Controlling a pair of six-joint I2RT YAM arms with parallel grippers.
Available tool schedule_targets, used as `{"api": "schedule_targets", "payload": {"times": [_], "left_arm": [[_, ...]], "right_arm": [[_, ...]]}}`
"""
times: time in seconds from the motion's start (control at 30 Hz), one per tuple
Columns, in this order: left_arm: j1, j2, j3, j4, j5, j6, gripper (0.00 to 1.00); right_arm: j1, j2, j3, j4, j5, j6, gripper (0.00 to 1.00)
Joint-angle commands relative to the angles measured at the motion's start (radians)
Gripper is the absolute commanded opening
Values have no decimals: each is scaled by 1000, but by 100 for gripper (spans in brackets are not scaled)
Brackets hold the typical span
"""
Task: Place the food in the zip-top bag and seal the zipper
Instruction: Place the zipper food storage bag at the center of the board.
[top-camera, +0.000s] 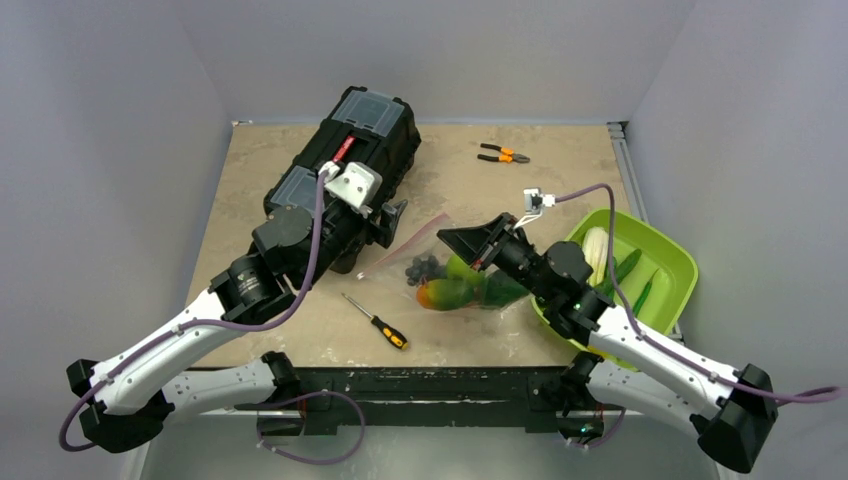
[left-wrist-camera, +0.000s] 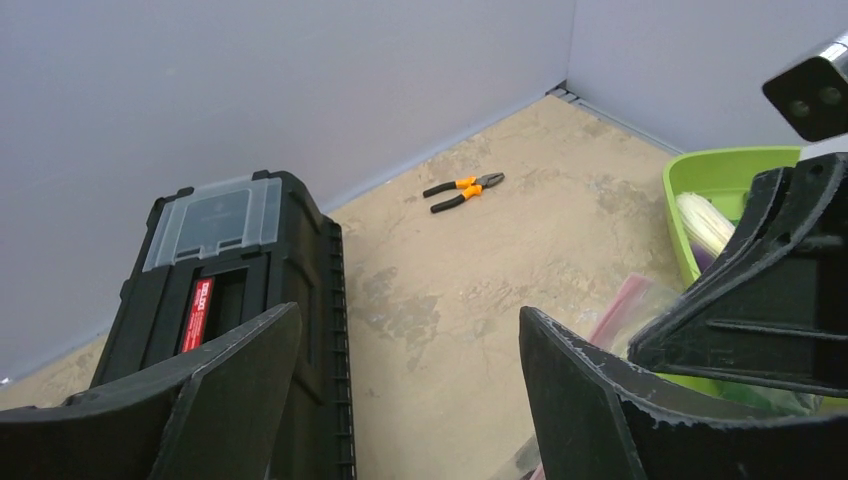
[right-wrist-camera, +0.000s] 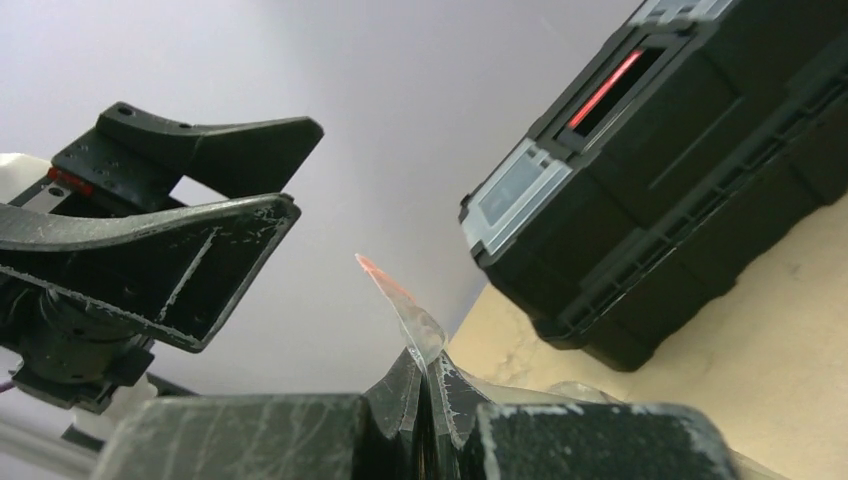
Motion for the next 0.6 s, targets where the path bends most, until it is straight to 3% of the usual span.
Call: {"api": "schedule_targets", "payload": {"times": [0.0,0.23,0.57], "left_arm": [[6,-6,-9,44,-17,11,79],[4,-4,-9,45,-15,10,79],[4,11,-11,45,-5,9,79]], "right_arm": [[-18,71,88,144,-142,68,0],[-220,215,78,20,-162,152,0],[-263,489,315,-243,45,-106,0]]}}
